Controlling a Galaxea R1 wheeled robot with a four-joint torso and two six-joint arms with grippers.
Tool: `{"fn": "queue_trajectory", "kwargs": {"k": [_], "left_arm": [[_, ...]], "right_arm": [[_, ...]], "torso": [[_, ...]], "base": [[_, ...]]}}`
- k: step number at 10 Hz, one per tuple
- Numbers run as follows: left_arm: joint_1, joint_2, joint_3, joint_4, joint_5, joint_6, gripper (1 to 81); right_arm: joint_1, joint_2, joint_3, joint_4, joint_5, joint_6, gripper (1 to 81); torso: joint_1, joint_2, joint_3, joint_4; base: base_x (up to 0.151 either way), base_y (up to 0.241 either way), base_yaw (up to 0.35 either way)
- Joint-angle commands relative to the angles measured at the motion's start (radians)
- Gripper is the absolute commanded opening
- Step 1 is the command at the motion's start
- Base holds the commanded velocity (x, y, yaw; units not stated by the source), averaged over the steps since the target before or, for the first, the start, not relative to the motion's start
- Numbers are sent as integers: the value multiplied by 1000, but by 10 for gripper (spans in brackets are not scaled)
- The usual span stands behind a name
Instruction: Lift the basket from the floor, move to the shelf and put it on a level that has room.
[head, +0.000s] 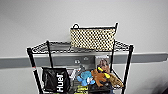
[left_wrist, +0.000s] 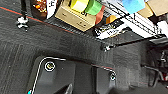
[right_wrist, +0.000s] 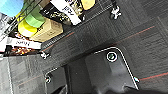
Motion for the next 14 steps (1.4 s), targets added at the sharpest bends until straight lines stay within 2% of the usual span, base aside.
{"fn": "queue_trajectory", "kwargs": {"k": [1,6,8,11,12,14], "left_arm": [[-58,61,-91,33,41,8,811],[-32,150,-200,91,51,8,811],[-15,208,-282,99,51,8,811],[11,273,-358,134,53,8,811],[19,291,-379,143,53,8,811],[39,377,-496,173,53,8,811]], "right_arm": [[38,94,-156,9,-54,-50,811],[-16,250,-412,8,-54,-104,811],[-39,326,-522,6,-51,-128,811],[-59,406,-666,6,-22,-147,811],[-71,420,-669,6,-10,-150,811],[-111,465,-686,5,97,-150,811]], "torso": [[0,0,0,0],[0,0,0,0],[0,0,0,0],[0,-1,0,0],[0,-1,0,0],[0,-1,0,0]], "base": [[0,0,0],[0,0,0],[0,0,0],[0,0,0],[0,0,0],[0,0,0]]}}
